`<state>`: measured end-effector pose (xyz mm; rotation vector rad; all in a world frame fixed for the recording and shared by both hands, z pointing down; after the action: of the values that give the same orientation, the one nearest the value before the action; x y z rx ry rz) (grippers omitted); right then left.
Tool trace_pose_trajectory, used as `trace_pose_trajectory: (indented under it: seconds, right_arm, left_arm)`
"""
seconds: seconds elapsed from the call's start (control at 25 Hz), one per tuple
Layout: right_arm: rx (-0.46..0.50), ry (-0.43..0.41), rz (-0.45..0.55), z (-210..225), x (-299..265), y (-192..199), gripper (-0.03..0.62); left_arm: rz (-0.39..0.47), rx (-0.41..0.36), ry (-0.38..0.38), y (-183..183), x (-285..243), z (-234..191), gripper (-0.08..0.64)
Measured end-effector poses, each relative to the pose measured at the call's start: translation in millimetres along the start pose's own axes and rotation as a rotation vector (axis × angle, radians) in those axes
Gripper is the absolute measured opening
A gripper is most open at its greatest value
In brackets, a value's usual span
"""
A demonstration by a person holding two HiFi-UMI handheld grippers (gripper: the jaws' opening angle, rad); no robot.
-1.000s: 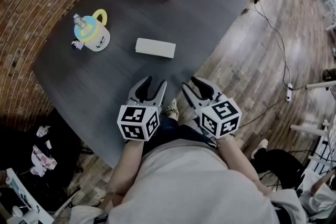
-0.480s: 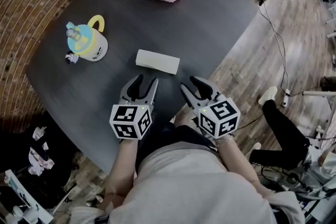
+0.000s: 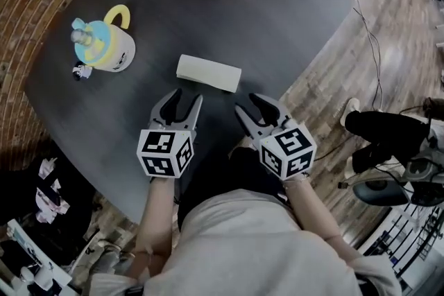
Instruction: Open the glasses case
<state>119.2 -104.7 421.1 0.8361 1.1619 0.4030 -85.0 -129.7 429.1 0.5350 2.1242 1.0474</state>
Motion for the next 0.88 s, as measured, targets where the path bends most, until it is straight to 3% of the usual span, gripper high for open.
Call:
trace_pose_trajectory:
  seconds: [0.32,0.56,0.88]
  right_arm:
    - [0.031,0.030,-0.036,-2,-16,1,0.195]
    - [0.151,0.049,-0.058,-4,-33,-4,0.225]
    - [0.318,0.109,-0.109,-7,-56,1,0.271]
  left_arm:
    - [0.029,0.003,-0.016,-3,1,-12,0.198]
    - [-0.008,-0.151,-0.005,-3,-6,-23,0.198]
    - [-0.028,-0.116,-0.034,7,-19,-42,0.199]
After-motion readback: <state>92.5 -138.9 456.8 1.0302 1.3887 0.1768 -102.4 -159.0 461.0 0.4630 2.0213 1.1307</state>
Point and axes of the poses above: the fingertips, and each gripper's own axes: x backward along the fingers, z to its right, y out of its underside, the point moved 8 cm from there along x, backward along the fingers, and after that the axes turned 13 degrees about y, right-handed, at the moved point
